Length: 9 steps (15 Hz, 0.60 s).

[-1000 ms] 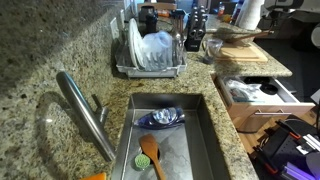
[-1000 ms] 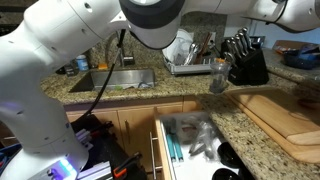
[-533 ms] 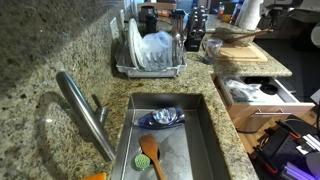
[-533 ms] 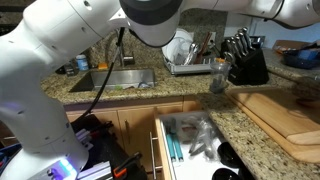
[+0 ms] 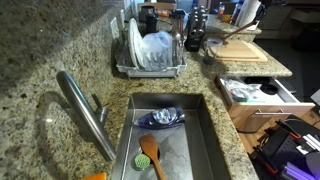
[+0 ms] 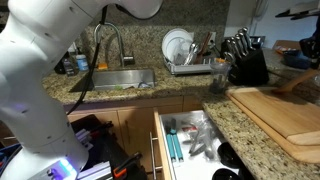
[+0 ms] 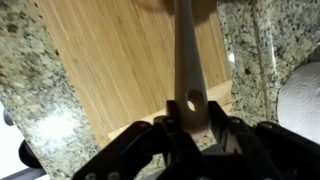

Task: Remove the wooden spoon from the chopping board and put it in the open drawer

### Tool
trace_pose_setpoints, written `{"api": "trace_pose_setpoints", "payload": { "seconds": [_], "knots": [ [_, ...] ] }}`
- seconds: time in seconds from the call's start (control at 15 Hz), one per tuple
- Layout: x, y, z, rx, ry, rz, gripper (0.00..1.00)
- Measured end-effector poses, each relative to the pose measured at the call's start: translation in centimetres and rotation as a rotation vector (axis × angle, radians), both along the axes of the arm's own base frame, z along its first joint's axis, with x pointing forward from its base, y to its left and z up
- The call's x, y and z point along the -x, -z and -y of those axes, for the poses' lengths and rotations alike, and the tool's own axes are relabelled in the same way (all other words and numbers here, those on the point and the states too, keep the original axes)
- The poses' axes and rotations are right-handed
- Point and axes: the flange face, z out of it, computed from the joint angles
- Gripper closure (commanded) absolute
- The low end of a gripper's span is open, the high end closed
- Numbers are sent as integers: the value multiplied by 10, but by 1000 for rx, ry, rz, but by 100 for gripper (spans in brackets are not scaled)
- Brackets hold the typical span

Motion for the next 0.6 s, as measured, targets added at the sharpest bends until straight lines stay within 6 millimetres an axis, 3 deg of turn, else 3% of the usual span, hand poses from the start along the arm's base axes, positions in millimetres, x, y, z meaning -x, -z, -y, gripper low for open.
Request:
{"api": "trace_pose_setpoints", "payload": {
  "seconds": [0.6],
  "knots": [
    [72, -49, 3, -110, 81, 138, 90]
  ]
}}
